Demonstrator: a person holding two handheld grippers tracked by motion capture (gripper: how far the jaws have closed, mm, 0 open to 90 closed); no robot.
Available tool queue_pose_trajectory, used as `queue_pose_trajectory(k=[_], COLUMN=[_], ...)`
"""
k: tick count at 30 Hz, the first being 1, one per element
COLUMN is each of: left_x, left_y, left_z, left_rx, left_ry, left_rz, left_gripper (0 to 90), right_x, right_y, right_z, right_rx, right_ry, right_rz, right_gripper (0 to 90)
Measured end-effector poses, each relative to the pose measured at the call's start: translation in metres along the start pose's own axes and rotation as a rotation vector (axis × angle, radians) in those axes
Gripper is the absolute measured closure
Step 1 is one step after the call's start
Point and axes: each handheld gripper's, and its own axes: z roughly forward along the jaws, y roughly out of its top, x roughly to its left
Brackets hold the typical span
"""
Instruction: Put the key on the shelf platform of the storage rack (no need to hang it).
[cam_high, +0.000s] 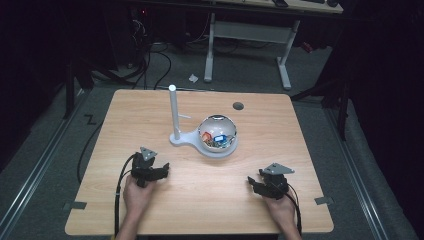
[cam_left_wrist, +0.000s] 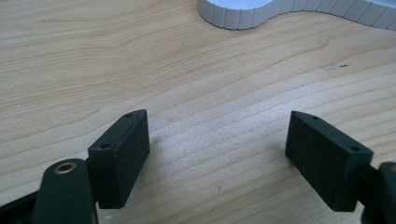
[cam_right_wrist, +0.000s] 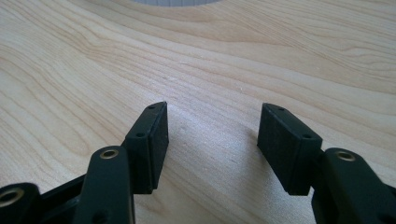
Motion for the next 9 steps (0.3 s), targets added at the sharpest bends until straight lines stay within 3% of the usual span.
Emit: queue_pose_trajectory(k=[9], left_x=[-0.0003], left_y=[0.0001], left_z=[0.0002], left_rx=[-0.002], left_ry=[0.001], left_rz=[-0.005], left_gripper=[22.2], right_x=[0.0], right_y=[0.0], right_z=[0.0], right_rx=[0.001], right_ry=[-0.002], right_rz=[0.002], right_gripper=[42.8])
